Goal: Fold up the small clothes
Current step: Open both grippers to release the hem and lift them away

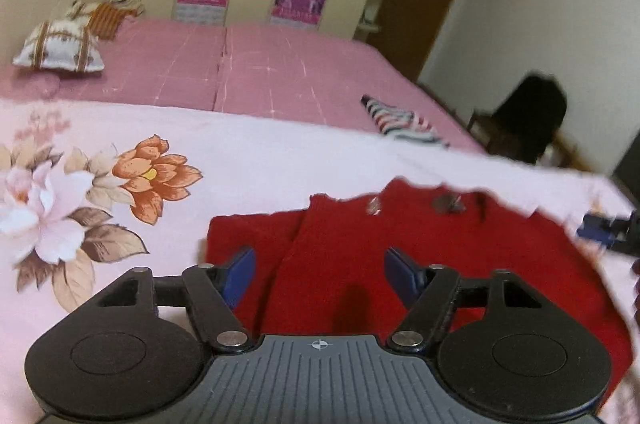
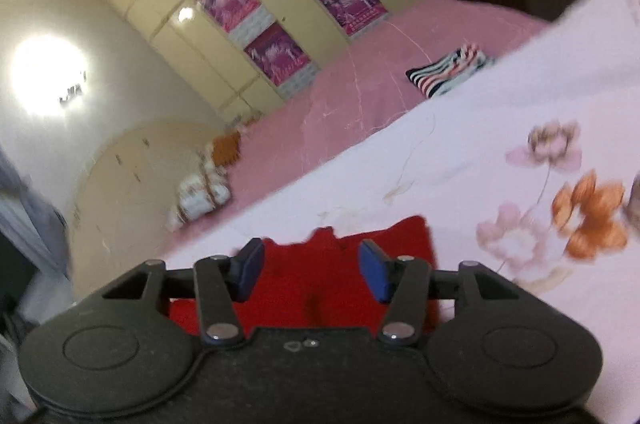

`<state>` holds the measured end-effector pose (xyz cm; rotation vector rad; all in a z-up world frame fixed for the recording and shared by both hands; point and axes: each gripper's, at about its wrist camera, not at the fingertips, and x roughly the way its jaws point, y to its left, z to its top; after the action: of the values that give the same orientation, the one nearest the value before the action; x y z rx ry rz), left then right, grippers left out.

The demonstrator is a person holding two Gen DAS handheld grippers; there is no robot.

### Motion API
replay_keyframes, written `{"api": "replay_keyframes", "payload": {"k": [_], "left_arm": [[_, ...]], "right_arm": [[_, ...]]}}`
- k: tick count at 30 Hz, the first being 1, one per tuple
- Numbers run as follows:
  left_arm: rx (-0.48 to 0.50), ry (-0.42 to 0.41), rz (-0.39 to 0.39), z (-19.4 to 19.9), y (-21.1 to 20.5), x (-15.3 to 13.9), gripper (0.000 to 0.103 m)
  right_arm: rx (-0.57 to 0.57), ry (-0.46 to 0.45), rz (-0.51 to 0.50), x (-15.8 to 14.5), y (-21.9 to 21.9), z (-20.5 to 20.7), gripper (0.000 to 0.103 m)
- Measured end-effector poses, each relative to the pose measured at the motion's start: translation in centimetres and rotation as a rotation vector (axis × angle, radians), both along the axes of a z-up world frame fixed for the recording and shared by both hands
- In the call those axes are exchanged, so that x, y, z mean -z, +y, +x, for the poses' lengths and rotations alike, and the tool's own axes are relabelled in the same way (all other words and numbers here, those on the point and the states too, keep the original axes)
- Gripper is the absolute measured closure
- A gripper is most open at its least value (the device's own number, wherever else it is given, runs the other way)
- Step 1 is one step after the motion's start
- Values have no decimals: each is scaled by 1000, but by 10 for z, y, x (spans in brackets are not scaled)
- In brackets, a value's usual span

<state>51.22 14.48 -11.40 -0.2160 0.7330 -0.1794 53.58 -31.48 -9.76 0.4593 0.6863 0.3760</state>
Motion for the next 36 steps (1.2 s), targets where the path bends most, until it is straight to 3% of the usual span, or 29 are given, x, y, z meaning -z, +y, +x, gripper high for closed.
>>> {"api": "replay_keyframes", "payload": {"k": [4, 6, 7, 10, 15, 17, 21, 23, 25, 27, 28, 29, 30, 32, 34, 36], "left_arm": [[32, 28, 88, 8, -12, -2, 33], [53, 43, 153, 10, -21, -2, 58], [67, 52, 165, 9, -24, -1, 75], [93, 24, 199, 5, -33, -3, 95], [42, -165, 186, -21, -32, -22, 98], [13, -199, 174, -24, -30, -24, 98], [-45, -142, 228, -14, -32, -13, 98], [-54, -70, 267, -3, -38, 1, 98], [-54, -80, 300, -4, -45, 5, 98], [-56, -79, 316, -7, -47, 1, 92], [-71, -88, 326, -11, -47, -4, 68], [-110, -102, 342, -14, -45, -9, 36], [-181, -156, 357, -25, -45, -21, 25], [-211, -276, 301, -38, -52, -38, 20], [-111, -297, 245, -37, -83, -50, 20], [35, -293, 244, -33, -126, -51, 20]], "right_arm": [[-73, -11, -158, -1, 21, 4, 62], [-102, -4, -240, 0, 35, 6, 65], [-110, -1, -292, 1, 42, 7, 72], [-139, -32, -393, -1, 56, 2, 90], [-120, -157, -446, -17, 57, -14, 95], [-98, -205, -437, -24, 55, -14, 95], [-50, -193, -460, -17, 51, -8, 96], [-23, -120, -463, -3, 47, 2, 97], [-1, -42, -485, 12, 45, 12, 96], [-9, -39, -496, 15, 47, 11, 96], [-10, -37, -502, 12, 47, 10, 92], [-4, -46, -502, 7, 46, 8, 85], [9, -72, -501, 1, 46, 3, 81], [21, -136, -455, -16, 49, -7, 83], [-41, -150, -401, -22, 71, -8, 81], [-146, -160, -442, -18, 109, -6, 76]]}}
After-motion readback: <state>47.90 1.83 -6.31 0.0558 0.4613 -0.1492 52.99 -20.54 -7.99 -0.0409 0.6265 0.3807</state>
